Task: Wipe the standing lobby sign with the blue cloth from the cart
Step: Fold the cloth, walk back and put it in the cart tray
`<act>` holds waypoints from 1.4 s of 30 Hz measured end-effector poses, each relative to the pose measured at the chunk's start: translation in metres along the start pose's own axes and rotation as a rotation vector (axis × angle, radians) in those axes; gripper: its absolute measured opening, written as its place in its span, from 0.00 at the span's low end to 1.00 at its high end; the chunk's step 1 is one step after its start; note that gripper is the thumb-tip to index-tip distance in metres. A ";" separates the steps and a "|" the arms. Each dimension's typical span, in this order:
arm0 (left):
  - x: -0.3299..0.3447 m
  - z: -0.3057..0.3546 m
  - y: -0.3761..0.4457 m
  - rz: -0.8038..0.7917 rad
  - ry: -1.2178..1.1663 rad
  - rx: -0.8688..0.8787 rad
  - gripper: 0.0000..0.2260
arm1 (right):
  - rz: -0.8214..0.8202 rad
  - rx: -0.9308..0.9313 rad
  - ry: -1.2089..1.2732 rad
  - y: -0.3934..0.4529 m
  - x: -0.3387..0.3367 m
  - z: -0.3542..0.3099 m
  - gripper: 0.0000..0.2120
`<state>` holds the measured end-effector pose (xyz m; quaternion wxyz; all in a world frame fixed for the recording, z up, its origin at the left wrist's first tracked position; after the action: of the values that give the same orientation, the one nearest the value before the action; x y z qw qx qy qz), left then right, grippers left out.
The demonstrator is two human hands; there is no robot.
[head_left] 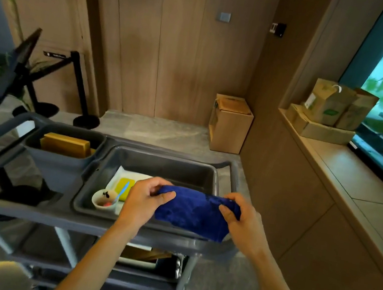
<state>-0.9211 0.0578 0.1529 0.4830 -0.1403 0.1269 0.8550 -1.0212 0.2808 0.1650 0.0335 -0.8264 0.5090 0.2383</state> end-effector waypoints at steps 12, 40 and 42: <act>-0.023 -0.033 0.085 -0.052 -0.021 -0.017 0.09 | 0.005 0.051 0.190 0.082 0.050 0.012 0.06; 0.044 -0.113 0.239 -0.098 -0.122 -0.312 0.18 | -0.130 0.272 0.477 0.244 0.090 0.142 0.16; 0.048 -0.128 0.245 -0.116 -0.115 -0.343 0.19 | -0.128 0.322 0.508 0.244 0.099 0.154 0.16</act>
<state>-1.1408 -0.0716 0.0368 0.5070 -0.1785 -0.0569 0.8414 -1.2490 0.1283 0.0317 0.0506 -0.8739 0.4794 -0.0622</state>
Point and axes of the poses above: each hand's wrist, its own y-axis towards the middle knuckle, its own x-axis out of the palm, z = x × y, the point moved 6 cm from there along y, towards the middle knuckle, and after that the axes turned 9 degrees about y, right-handed, at the moved point
